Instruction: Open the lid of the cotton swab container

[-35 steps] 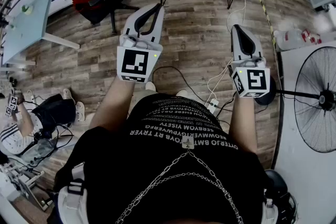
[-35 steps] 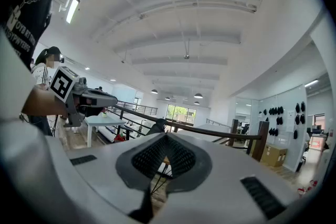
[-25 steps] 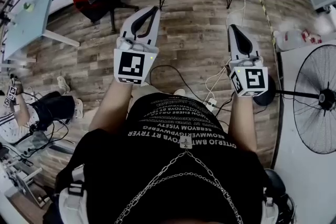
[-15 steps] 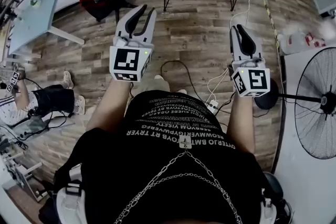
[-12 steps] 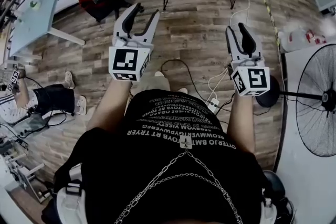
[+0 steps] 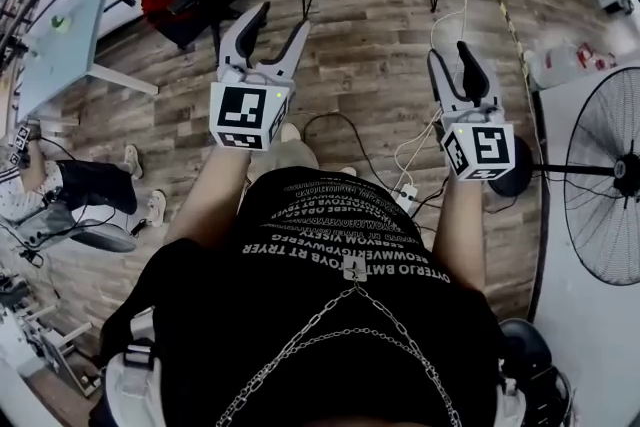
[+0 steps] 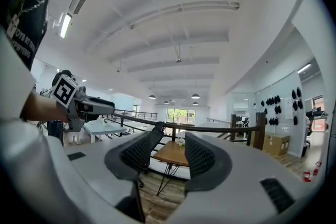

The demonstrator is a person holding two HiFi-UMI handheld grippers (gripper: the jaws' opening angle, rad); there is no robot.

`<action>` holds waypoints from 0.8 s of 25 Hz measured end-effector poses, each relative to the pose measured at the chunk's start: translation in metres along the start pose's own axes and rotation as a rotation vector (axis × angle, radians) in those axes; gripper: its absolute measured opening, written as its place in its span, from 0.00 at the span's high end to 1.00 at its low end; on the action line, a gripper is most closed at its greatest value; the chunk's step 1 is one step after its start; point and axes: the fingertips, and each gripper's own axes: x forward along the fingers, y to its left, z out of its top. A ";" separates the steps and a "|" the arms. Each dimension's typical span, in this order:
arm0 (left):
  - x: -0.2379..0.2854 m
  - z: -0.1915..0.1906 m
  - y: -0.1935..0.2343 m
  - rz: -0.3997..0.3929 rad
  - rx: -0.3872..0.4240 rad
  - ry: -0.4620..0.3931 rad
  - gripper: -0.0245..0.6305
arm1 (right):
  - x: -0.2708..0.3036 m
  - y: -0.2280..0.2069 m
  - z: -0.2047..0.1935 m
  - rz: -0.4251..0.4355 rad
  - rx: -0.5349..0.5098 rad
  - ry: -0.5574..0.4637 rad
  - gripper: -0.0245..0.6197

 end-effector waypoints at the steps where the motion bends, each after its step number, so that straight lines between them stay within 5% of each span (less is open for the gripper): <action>1: 0.002 0.001 0.001 -0.002 0.006 0.001 0.59 | 0.001 0.000 0.001 -0.001 0.002 -0.001 0.67; 9: -0.010 -0.006 0.016 0.005 0.039 0.023 0.59 | 0.018 0.011 -0.002 0.017 0.021 -0.006 0.67; 20: 0.002 -0.047 0.027 0.015 -0.032 0.056 0.59 | 0.026 0.014 -0.027 0.036 0.005 0.075 0.67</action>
